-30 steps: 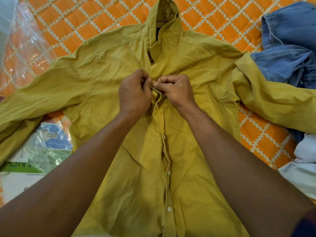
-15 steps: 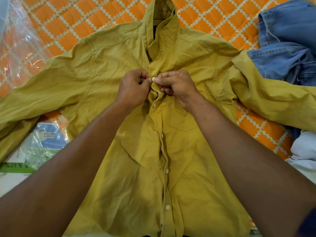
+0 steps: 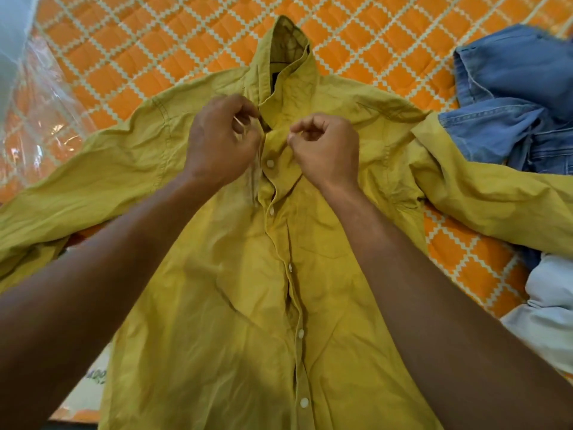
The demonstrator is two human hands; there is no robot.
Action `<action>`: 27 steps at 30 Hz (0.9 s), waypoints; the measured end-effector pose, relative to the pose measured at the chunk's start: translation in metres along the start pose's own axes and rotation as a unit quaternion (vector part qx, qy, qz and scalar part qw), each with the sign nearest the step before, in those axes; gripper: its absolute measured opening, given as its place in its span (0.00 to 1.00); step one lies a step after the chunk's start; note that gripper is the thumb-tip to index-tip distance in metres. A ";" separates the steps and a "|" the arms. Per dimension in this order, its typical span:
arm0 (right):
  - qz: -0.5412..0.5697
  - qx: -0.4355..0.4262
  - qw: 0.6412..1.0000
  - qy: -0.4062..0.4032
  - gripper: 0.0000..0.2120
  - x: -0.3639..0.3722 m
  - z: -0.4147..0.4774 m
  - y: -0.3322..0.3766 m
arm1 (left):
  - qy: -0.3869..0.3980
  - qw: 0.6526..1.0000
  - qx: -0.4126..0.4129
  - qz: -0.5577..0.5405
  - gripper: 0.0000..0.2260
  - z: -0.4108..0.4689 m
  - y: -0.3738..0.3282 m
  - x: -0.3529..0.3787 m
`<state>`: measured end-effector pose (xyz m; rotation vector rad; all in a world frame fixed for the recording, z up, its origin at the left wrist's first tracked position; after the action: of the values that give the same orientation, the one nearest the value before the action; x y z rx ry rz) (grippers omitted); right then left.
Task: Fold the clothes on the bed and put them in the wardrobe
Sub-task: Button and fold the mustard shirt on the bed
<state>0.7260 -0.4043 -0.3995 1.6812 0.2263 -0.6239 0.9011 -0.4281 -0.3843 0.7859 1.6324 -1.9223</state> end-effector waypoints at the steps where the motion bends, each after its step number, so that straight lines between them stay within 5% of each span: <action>1: -0.029 -0.039 0.999 -0.016 0.03 -0.003 0.007 0.010 | 0.006 1.000 0.008 0.008 0.10 0.009 -0.001 0.000; 7: -0.239 -0.106 0.948 0.180 0.29 0.037 0.042 0.032 | 0.121 0.982 -0.053 0.135 0.23 0.044 0.007 0.018; 10: -0.293 -0.092 0.932 0.190 0.28 0.047 0.049 0.026 | 0.139 0.980 -0.053 0.135 0.27 0.049 0.007 0.020; 12: -0.296 -0.100 0.937 0.159 0.18 0.048 0.053 0.027 | 0.140 0.982 -0.100 0.075 0.27 0.051 0.011 0.018; 15: -0.172 -0.054 0.982 0.051 0.05 0.034 0.050 0.014 | 0.102 0.970 -0.213 -0.054 0.22 0.054 0.021 0.015; 19: 0.003 0.035 0.999 -0.010 0.11 0.017 0.040 0.000 | 0.062 0.931 -0.288 -0.216 0.17 0.046 0.030 0.010; 23: 0.338 0.168 0.925 -0.047 0.17 0.008 0.040 -0.001 | 0.062 0.919 -0.290 -0.262 0.14 0.036 0.034 0.014; 25: 0.396 0.202 0.894 -0.050 0.21 0.008 0.039 0.000 | 0.068 0.954 -0.220 -0.191 0.21 0.040 0.033 0.010; 27: 0.367 0.201 0.907 -0.053 0.21 0.009 0.037 -0.002 | 0.120 0.992 -0.032 -0.001 0.30 0.049 0.019 0.006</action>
<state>0.7224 -0.4413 -0.4092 1.9388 -0.6388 -0.1861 0.9045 -0.4793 -0.3966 1.0211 1.8256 -1.8242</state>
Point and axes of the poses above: each hand's wrist, its own z-axis towards the middle knuckle, its own x-axis out of the palm, y = z × x, the point moved 5 cm from there along z, towards the middle knuckle, and after that the axes turned 1 degree about x, right-handed, at the moved point
